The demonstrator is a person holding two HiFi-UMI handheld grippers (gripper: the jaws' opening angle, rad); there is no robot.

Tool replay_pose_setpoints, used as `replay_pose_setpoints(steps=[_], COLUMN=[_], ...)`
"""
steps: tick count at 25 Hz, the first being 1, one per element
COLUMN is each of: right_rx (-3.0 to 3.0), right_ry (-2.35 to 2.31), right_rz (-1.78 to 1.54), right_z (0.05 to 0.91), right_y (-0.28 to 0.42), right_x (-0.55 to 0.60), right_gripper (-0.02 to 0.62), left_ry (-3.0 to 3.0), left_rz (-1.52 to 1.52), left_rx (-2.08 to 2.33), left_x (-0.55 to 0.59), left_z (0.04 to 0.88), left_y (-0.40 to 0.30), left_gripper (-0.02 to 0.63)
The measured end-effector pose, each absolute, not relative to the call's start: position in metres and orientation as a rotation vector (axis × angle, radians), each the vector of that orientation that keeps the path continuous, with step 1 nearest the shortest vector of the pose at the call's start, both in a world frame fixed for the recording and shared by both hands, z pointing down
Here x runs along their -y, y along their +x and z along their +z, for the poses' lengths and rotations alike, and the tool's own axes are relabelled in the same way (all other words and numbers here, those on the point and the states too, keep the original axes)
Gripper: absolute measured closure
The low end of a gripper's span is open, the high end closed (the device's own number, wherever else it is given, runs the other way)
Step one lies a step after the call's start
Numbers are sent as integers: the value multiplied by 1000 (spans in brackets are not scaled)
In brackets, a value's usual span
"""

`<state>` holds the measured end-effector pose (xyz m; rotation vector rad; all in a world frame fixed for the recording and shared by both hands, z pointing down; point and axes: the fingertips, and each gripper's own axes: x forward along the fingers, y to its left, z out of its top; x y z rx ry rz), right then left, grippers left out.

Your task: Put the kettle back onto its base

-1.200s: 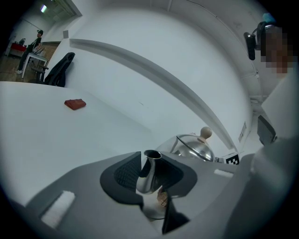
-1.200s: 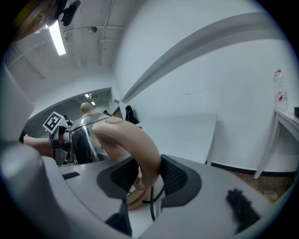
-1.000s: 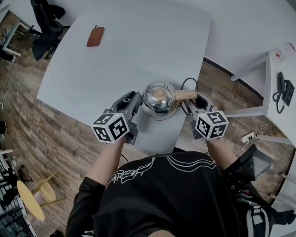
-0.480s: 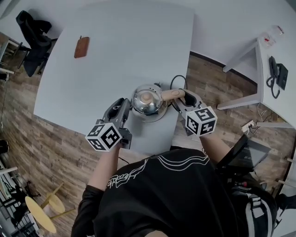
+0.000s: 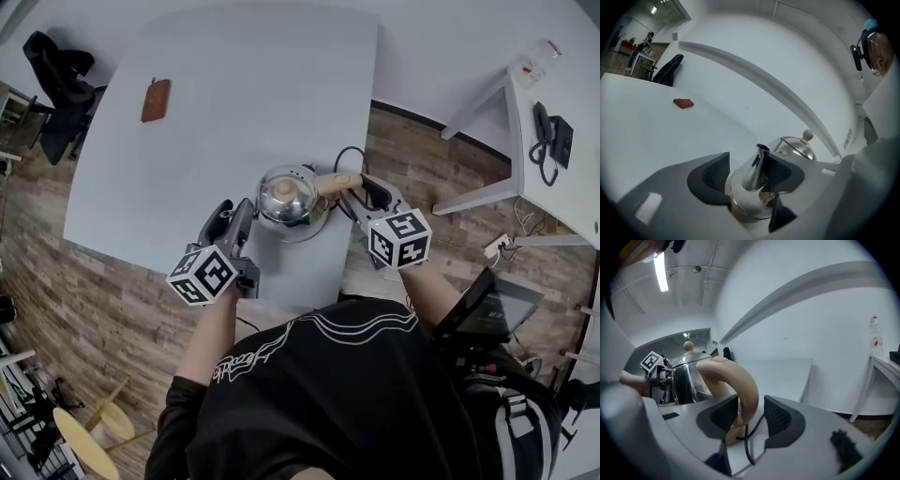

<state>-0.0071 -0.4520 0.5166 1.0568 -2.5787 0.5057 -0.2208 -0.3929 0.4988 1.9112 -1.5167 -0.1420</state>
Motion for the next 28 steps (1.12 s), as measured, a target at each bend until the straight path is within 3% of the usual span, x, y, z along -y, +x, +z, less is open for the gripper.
replay_pose_setpoints(steps=[10, 19, 22, 26, 28], right_rx=[2581, 2678, 2735, 2789, 2808], right_ry=[1105, 972, 879, 828, 786], right_rz=[508, 465, 531, 576, 589], right_z=[498, 454, 441, 428, 422], right_y=[17, 9, 5, 4, 2], right_x=[401, 296, 251, 198, 175], right_gripper=[431, 431, 450, 569, 586], left_ry=[1915, 2153, 2293, 2387, 2423], left_rz=[-145, -25, 54, 111, 110], left_rx=[1501, 1314, 1258, 1112, 1056], left_x=[339, 246, 212, 167, 149], left_z=[493, 455, 438, 419, 410], left_y=[-212, -147, -121, -86, -73], left_gripper=[394, 399, 463, 598, 600])
